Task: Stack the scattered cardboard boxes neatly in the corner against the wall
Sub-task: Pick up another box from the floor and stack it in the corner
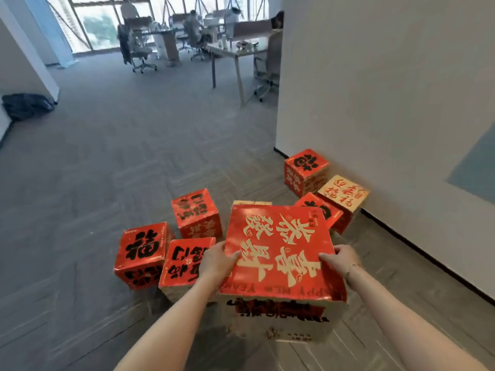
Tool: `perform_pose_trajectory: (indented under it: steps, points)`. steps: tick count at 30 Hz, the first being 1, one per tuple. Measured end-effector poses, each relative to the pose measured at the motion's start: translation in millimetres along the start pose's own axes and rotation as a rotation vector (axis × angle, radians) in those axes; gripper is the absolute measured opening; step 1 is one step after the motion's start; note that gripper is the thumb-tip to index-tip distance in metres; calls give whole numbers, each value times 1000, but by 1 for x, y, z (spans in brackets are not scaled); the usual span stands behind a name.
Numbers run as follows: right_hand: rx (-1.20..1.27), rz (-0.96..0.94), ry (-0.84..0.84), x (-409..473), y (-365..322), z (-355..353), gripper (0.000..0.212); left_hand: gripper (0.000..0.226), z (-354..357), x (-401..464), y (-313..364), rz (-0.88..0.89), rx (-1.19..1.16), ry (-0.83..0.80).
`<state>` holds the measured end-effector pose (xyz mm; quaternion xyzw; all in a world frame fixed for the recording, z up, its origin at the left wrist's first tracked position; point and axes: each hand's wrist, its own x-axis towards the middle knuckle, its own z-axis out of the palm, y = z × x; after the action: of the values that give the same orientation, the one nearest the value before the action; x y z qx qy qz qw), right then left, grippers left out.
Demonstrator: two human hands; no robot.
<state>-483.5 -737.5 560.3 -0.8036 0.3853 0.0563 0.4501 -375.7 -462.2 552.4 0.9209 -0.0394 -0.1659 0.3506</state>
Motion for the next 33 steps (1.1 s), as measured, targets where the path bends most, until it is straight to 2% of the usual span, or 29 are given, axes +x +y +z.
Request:
perform_pose_trajectory:
  steps: [10, 16, 22, 33]
  points:
    - [241, 69, 274, -37, 91, -186, 23, 70, 84, -35, 193, 299, 30, -208]
    - [249, 81, 411, -59, 155, -294, 21, 52, 157, -71, 303, 461, 54, -321]
    - [290, 129, 564, -88, 237, -395, 24, 43, 242, -117, 403, 562, 62, -434]
    - [432, 330, 882, -185, 388, -510, 25, 42, 407, -225, 543, 863, 125, -696]
